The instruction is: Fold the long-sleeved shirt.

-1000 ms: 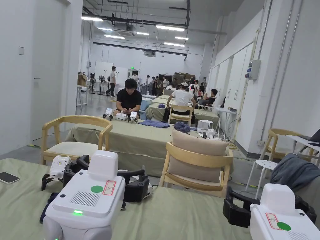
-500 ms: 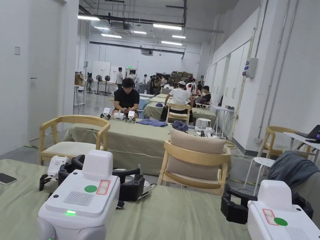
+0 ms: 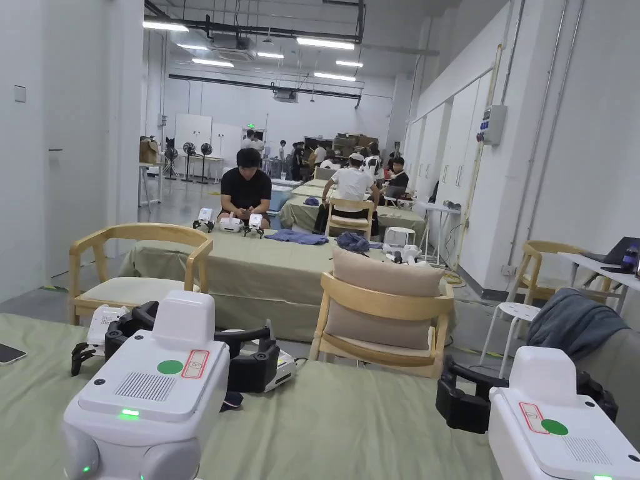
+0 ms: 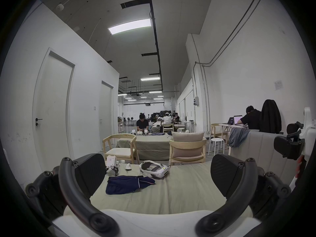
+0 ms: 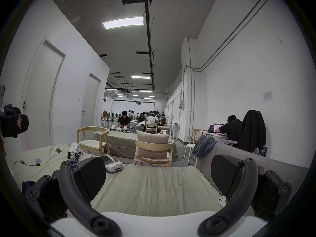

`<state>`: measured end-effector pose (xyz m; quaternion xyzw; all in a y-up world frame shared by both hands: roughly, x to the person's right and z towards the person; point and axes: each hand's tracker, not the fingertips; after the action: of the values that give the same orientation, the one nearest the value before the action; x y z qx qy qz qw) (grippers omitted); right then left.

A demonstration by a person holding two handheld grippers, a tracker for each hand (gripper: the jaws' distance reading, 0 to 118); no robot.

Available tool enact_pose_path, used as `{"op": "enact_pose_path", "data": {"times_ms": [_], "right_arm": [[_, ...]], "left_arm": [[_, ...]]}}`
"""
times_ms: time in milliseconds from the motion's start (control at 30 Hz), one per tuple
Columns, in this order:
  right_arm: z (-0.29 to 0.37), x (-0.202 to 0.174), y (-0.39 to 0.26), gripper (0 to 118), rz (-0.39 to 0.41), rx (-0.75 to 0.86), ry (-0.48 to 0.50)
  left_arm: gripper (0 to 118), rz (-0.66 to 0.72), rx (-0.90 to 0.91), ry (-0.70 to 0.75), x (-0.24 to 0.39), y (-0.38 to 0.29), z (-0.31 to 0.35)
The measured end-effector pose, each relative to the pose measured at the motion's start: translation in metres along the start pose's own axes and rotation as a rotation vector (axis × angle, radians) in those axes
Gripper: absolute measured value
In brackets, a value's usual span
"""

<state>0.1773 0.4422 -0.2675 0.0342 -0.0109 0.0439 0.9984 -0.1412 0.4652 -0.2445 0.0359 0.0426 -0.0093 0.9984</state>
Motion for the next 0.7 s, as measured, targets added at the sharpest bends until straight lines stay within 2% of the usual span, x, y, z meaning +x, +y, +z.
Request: {"op": "enact_pose_path", "data": {"times_ms": [133, 300, 600, 667, 700], "right_arm": [[0.0031, 0.0019, 0.0013, 118, -0.016, 0.001, 0.019], [0.0038, 0.0004, 0.0021, 118, -0.009, 0.001, 0.015], [0.0026, 0.0016, 0.0032, 118, -0.004, 0.014, 0.014], [0.0029, 0.0003, 0.0026, 118, 0.008, 0.022, 0.009], [0.0039, -0.0005, 0.002, 111, 0.018, 0.03, 0.016]], "left_arm": [[111, 0.06, -0.006, -0.044, -0.0047, 0.0031, 0.0024], [111, 0.011, 0.017, -0.021, 0.0009, 0.0073, 0.0069], [111, 0.018, 0.006, -0.009, -0.0019, 0.0064, 0.0054], [108, 0.016, 0.002, -0.007, -0.0029, 0.0049, 0.0061], [100, 0.013, 0.01, -0.014, -0.0037, 0.0031, 0.0078]]}}
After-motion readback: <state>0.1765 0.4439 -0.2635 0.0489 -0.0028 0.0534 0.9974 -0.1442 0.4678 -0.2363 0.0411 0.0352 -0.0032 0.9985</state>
